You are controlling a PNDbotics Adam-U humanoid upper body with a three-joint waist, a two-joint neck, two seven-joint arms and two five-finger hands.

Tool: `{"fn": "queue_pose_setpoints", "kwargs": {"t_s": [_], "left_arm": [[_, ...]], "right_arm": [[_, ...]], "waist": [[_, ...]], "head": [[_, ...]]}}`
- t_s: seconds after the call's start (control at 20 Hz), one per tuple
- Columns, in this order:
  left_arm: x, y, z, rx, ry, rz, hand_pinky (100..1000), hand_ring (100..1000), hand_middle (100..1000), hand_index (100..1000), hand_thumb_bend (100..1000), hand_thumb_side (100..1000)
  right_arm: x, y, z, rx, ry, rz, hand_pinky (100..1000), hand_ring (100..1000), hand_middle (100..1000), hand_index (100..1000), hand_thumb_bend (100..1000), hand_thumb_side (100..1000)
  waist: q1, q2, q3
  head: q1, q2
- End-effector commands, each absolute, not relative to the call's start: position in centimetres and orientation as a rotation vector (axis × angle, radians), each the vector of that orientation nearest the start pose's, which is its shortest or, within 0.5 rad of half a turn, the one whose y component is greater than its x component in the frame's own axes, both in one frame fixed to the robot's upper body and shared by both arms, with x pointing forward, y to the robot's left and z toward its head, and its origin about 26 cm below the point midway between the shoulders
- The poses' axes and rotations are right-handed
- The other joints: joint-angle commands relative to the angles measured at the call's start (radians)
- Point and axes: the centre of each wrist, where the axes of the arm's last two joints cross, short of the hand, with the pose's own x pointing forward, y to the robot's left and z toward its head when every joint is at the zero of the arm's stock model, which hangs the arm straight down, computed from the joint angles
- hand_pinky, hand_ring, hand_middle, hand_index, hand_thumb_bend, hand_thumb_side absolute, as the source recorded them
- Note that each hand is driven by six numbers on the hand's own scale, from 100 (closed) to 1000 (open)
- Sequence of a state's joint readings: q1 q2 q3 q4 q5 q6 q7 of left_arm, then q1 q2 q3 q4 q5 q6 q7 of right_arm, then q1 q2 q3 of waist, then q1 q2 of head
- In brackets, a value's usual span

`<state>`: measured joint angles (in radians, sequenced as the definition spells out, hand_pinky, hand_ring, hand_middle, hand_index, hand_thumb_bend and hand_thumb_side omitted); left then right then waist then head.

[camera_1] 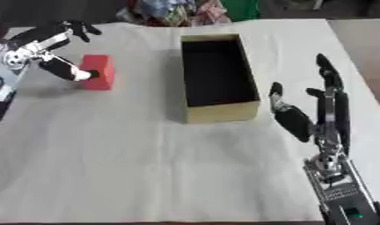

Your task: Pick up objects on the table and place them in the box.

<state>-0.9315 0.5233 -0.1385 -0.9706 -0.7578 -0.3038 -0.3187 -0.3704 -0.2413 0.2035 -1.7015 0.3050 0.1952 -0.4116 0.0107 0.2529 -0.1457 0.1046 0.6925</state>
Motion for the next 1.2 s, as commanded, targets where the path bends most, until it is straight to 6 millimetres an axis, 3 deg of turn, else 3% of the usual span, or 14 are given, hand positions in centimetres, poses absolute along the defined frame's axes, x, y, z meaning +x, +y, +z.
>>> {"fn": "queue_pose_setpoints", "kwargs": {"t_s": [0.05,0.4,0.7,1.2], "left_arm": [[47.3,30.5,22.5,0.895,-1.614,-1.455,895,779,842,912,485,226],[47.4,30.1,21.7,0.889,-1.574,-1.492,891,772,816,909,494,235],[47.4,30.3,21.2,0.871,-1.493,-1.551,872,730,740,879,498,252],[47.2,30.8,21.6,0.889,-1.433,-1.586,837,631,428,749,336,237]], "right_arm": [[34.2,-20.1,13.9,-0.589,-1.990,0.218,781,1000,951,1000,254,190],[34.2,-20.1,13.9,-0.587,-1.991,0.218,781,1000,951,1000,249,190],[34.2,-20.1,13.9,-0.587,-1.989,0.217,781,1000,951,1000,242,190],[34.2,-20.2,13.8,-0.588,-1.985,0.214,782,1000,951,1000,228,192]], "waist": [[0.000,-0.014,-0.001],[0.000,-0.013,-0.002],[0.000,-0.013,0.000],[-0.001,-0.016,0.005]], "head": [[0.004,-0.007],[0.006,-0.006],[0.005,-0.005],[0.003,-0.003]]}}
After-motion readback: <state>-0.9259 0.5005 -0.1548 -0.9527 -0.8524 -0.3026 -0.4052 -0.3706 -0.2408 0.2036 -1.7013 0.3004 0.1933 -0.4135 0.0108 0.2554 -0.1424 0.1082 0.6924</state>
